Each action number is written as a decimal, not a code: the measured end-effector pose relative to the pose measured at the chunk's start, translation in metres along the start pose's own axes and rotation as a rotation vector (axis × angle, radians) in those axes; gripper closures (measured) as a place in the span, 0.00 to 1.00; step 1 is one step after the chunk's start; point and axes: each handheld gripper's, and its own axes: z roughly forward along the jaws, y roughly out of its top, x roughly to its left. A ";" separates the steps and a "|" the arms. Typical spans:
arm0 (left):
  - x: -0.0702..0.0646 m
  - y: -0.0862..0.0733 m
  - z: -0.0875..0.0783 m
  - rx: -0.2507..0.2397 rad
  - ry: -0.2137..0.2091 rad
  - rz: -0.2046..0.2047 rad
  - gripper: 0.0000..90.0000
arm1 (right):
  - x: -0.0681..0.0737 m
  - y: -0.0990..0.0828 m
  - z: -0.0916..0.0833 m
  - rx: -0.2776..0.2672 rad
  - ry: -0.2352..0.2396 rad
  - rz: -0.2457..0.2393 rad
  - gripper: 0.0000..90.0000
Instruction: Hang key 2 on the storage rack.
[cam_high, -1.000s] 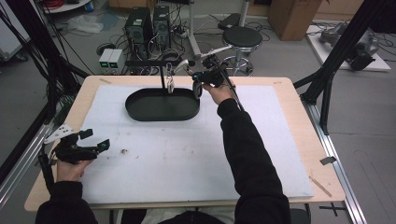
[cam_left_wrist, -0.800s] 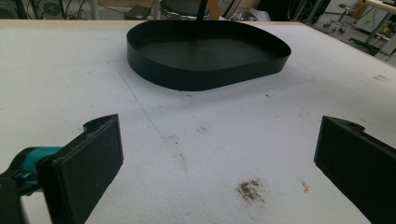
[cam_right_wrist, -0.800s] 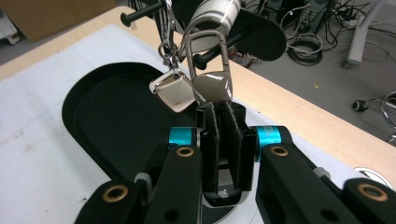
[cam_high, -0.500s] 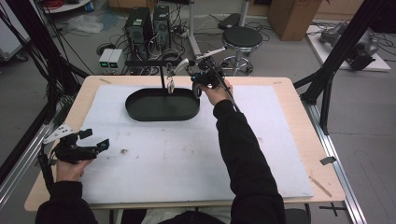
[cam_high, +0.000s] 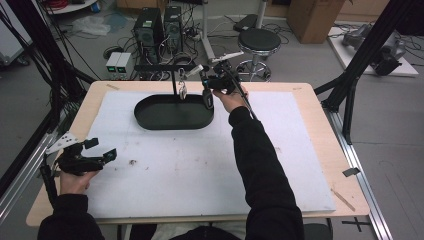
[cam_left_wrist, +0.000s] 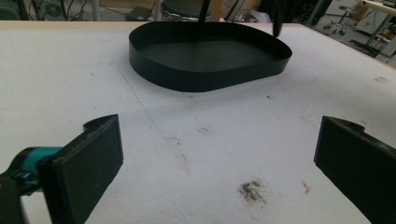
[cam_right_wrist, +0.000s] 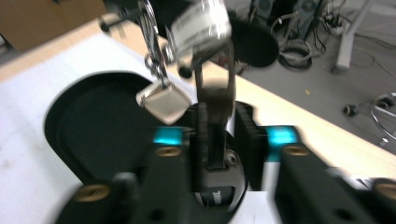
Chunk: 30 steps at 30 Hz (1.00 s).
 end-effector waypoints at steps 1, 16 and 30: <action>0.000 0.000 0.000 0.000 0.000 0.000 0.02 | 0.000 0.001 -0.002 -0.010 0.004 0.002 0.63; -0.001 0.000 -0.001 0.001 -0.001 0.002 0.02 | -0.007 -0.004 -0.019 0.036 0.156 0.005 0.01; -0.002 0.000 -0.001 0.010 0.002 0.007 0.02 | -0.026 -0.029 -0.045 0.006 0.114 0.010 0.01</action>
